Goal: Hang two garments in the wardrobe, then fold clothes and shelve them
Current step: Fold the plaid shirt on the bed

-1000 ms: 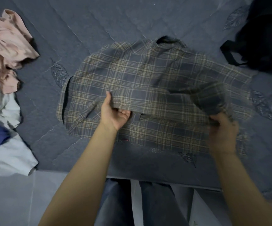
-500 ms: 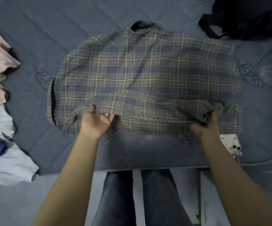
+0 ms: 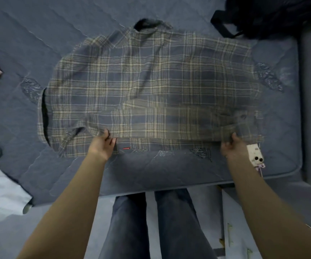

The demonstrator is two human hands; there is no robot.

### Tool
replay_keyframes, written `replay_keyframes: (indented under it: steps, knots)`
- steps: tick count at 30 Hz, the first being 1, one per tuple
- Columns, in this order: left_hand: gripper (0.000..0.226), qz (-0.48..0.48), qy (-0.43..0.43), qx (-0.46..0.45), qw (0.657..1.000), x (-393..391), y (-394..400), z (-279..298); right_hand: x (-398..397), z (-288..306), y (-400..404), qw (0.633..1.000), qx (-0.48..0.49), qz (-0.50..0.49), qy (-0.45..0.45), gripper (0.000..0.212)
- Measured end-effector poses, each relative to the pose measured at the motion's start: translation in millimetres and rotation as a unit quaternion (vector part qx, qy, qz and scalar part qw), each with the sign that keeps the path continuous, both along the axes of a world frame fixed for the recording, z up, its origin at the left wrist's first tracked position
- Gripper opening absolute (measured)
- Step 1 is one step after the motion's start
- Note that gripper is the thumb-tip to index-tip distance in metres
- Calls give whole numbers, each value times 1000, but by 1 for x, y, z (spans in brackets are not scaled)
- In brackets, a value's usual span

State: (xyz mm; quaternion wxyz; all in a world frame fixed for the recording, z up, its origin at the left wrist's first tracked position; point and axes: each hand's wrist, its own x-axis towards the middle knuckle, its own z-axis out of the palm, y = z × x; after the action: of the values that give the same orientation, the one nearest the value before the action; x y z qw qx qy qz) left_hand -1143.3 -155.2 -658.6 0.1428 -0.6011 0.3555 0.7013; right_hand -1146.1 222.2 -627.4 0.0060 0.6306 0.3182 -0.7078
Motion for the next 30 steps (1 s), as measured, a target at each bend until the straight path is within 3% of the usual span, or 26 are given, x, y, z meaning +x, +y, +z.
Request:
replay_keyframes:
  steps: [7,10,11,13,15,17,20,22,25,27,30]
  knots:
    - [41,-10,10,24,1000,31,13,10,18,-21,13,999,24,36,-31,12]
    - [7,-134,-17,-47,990,33,20,25,22,-14,11,987,82,92,-105,34]
    - [9,-176,-26,-104,979,32,21,32,25,-11,4,981,83,122,-126,37]
    - [15,-267,-20,-240,933,28,15,41,33,-3,-20,971,45,183,-148,38]
    - [12,-381,-1,-383,841,22,2,51,42,6,-53,958,-10,247,-148,39]
    - [11,-429,54,-484,761,14,-20,54,48,14,-91,934,-39,330,-134,35]
    - [28,-488,106,-534,682,0,-66,39,40,18,-152,865,30,498,-55,15]
    - [40,-563,128,-485,657,-8,-93,24,21,14,-186,803,134,578,48,8]
    - [26,-624,203,-411,633,-8,-120,10,-22,1,-225,676,312,644,177,10]
    - [13,-632,237,-391,625,-3,-133,8,-50,-12,-238,586,401,673,205,12]
    - [14,-659,289,-354,597,7,-148,10,-80,-30,-238,504,444,724,156,24]
